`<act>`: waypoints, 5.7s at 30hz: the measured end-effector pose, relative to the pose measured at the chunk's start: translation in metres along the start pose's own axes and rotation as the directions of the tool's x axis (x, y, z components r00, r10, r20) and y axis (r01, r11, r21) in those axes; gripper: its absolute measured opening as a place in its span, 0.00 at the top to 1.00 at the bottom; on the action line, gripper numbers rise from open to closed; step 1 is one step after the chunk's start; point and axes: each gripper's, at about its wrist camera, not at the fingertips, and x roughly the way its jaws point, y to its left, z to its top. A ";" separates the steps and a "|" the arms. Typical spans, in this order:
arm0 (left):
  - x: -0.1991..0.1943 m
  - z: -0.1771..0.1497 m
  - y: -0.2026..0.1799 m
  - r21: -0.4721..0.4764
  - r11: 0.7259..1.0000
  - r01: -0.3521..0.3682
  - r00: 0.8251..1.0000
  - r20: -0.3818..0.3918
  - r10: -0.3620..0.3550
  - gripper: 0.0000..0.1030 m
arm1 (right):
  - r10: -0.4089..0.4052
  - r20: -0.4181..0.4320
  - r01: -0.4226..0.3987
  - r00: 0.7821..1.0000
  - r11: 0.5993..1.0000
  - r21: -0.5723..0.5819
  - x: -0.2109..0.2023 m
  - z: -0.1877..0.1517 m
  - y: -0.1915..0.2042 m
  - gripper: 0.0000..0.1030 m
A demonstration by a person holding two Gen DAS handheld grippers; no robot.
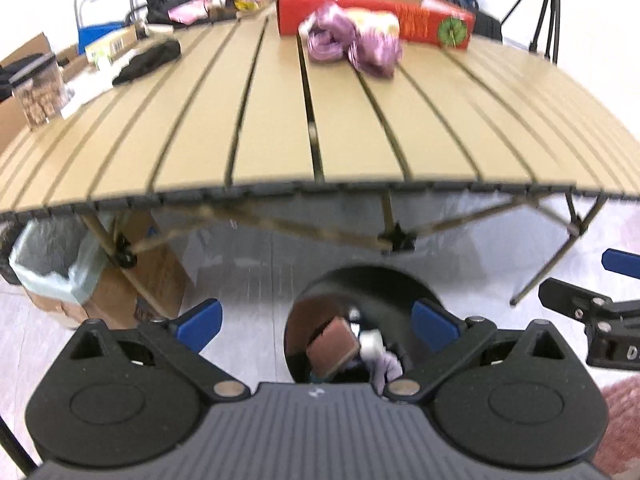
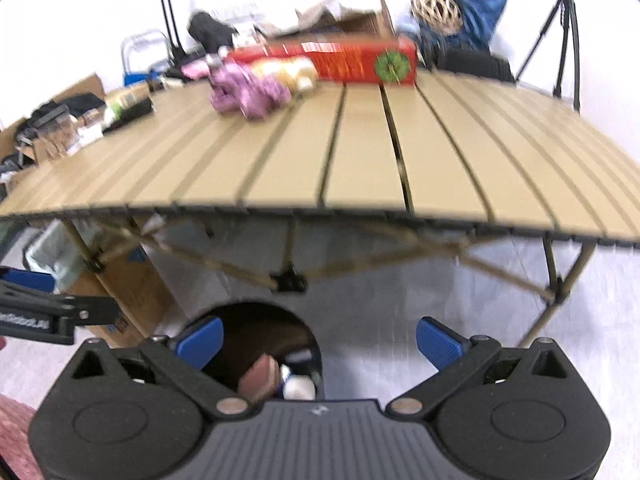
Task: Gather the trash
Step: 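Raise both open tools from the bin back toward the table, then grasp the purple satin ribbon on the table with the right tool, then grasp the yellow-white plush toy with the left tool while the right tool holds the ribbon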
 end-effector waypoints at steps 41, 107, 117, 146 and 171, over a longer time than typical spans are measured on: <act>0.033 0.119 0.106 -0.318 0.942 -0.102 0.917 0.338 0.214 0.00 | -0.033 0.217 0.075 0.976 0.979 -0.189 0.150 0.199 0.096 0.00; 0.042 0.114 0.028 -0.132 0.991 0.014 0.936 0.351 0.034 0.00 | -0.170 0.501 0.068 0.848 0.974 0.215 0.027 0.124 -0.080 0.70; 0.063 0.172 -0.029 0.050 0.999 -0.008 0.939 0.343 -0.010 0.00 | -0.237 0.447 0.123 0.863 0.955 0.269 0.036 0.121 -0.114 0.70; 0.175 0.290 -0.119 -0.317 0.913 -0.257 0.928 0.182 0.324 0.00 | -0.273 0.412 0.149 0.869 0.940 0.309 0.053 0.124 -0.128 0.70; 0.211 0.297 -0.120 -0.309 0.862 -0.403 0.903 0.022 0.430 0.01 | -0.266 0.400 0.140 0.877 0.938 0.317 0.059 0.126 -0.131 0.70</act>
